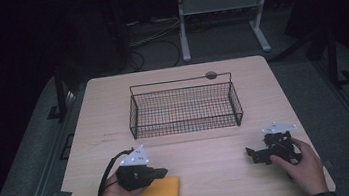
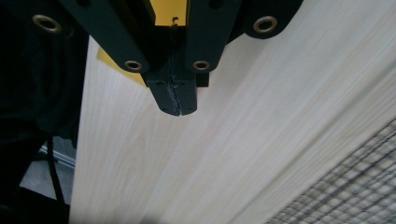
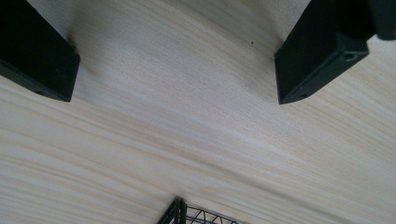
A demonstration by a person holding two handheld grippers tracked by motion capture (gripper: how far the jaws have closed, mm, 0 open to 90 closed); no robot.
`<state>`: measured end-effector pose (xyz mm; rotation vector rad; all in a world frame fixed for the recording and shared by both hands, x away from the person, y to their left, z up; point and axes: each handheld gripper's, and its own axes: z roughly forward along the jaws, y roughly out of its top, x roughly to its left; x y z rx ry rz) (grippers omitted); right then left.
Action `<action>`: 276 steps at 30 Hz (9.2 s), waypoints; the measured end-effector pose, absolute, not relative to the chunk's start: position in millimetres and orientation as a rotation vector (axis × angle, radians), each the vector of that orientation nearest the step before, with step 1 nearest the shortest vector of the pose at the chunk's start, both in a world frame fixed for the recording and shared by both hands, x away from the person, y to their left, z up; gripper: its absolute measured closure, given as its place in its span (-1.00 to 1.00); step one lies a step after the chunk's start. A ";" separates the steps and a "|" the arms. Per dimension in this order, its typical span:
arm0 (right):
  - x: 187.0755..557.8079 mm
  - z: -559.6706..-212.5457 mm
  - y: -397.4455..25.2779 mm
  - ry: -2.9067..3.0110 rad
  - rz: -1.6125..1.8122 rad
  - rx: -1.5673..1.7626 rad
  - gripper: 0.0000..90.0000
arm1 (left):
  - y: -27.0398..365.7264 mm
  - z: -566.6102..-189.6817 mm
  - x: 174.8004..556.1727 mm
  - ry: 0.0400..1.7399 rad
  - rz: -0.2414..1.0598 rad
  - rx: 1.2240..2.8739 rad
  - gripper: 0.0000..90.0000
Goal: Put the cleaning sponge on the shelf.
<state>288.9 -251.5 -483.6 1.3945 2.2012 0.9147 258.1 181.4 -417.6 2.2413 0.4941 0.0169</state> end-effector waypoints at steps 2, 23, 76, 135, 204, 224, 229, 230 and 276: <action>288.9 -483.6 -251.5 2.201 0.915 1.395 -1.00 | 174.0 -419.7 256.9 0.476 0.000 2.255 0.99; 288.9 -483.6 -251.5 2.201 0.915 1.394 -1.00 | 153.4 -436.1 260.8 0.452 -0.015 2.344 0.99; 288.9 -483.5 -251.5 2.201 0.915 1.395 -1.00 | 169.1 -436.7 316.0 0.611 0.153 2.292 1.00; 288.7 -483.5 -251.5 2.201 0.914 1.396 -1.00 | 185.4 -419.2 294.7 0.753 0.197 2.312 0.62; 288.6 -483.5 -251.6 2.202 0.914 1.395 -1.00 | 139.5 -450.0 309.9 0.918 0.148 2.505 -0.60; 288.5 -483.5 -251.6 2.201 0.913 1.395 -1.00 | 143.9 -440.3 311.0 0.884 0.094 2.512 -0.56; 288.5 -483.5 -251.6 2.201 0.914 1.396 -1.00 | 146.5 -432.1 310.8 0.874 0.098 2.501 -0.56; 288.5 -483.5 -251.6 2.201 0.914 1.395 -1.00 | 147.4 -430.4 311.1 0.872 0.100 2.499 -0.56; 288.5 -483.5 -251.6 2.202 0.913 1.394 -1.00 | 161.5 -373.9 334.0 0.793 0.121 2.491 -0.56</action>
